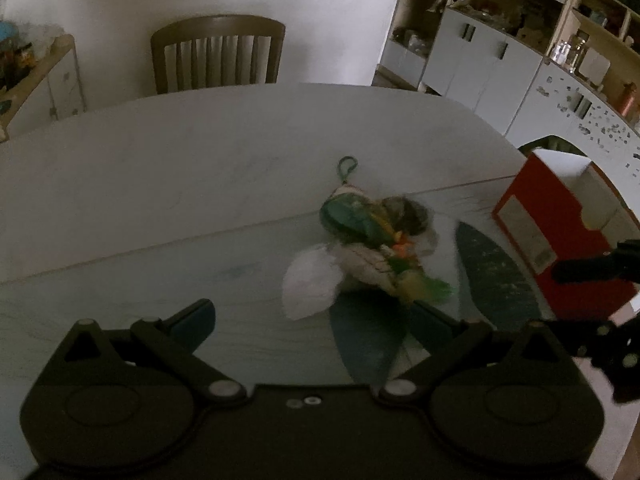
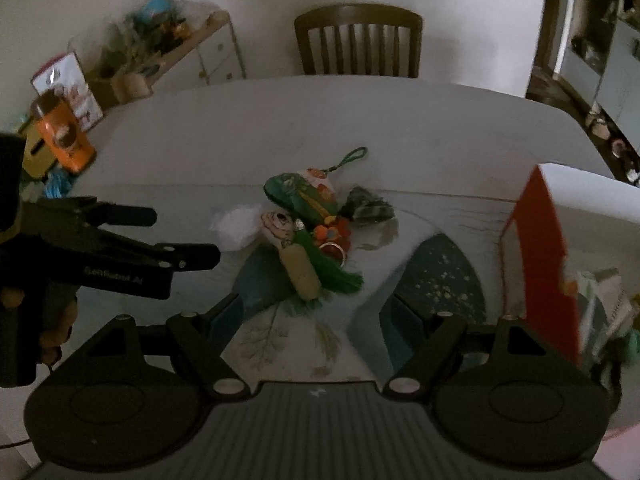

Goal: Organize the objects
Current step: 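Grasp the beige tube with the right gripper while the left grasps the white plastic bag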

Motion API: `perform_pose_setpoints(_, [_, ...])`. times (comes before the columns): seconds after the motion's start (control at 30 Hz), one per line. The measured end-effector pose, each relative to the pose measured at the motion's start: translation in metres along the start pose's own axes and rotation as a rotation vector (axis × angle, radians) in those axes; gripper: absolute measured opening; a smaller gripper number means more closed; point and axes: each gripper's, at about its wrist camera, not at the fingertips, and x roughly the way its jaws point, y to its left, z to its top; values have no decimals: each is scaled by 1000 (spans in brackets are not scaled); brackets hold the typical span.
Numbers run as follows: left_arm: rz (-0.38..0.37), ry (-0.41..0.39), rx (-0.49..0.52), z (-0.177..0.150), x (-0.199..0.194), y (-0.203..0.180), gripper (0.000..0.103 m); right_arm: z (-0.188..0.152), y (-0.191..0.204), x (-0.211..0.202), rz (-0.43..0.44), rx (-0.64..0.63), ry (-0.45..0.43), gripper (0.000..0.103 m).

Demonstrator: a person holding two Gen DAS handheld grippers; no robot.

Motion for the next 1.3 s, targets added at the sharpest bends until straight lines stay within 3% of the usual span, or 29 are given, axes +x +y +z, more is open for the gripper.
perform_pose_setpoints(0.4, [-11, 12, -5, 3, 29, 17, 100, 11, 16, 49, 15, -59, 44, 79])
perform_pose_setpoints(0.6, [-19, 15, 21, 3, 39, 21, 94, 15, 21, 68, 14, -79, 64, 67])
perform_pose_setpoints(0.9, [-50, 6, 58, 3, 46, 18, 75, 18, 21, 87, -5, -69, 97, 50])
perform_pose_setpoints(1.07, [-76, -3, 76, 4, 47, 13, 58, 21, 18, 95, -16, -44, 113, 34])
perform_pose_setpoints(1.17, [-90, -4, 78, 5, 47, 12, 45, 21, 17, 97, -20, -33, 111, 30])
perform_pose_setpoints(1.3, [-105, -3, 66, 4, 47, 13, 37, 21, 18, 97, -27, -37, 106, 29])
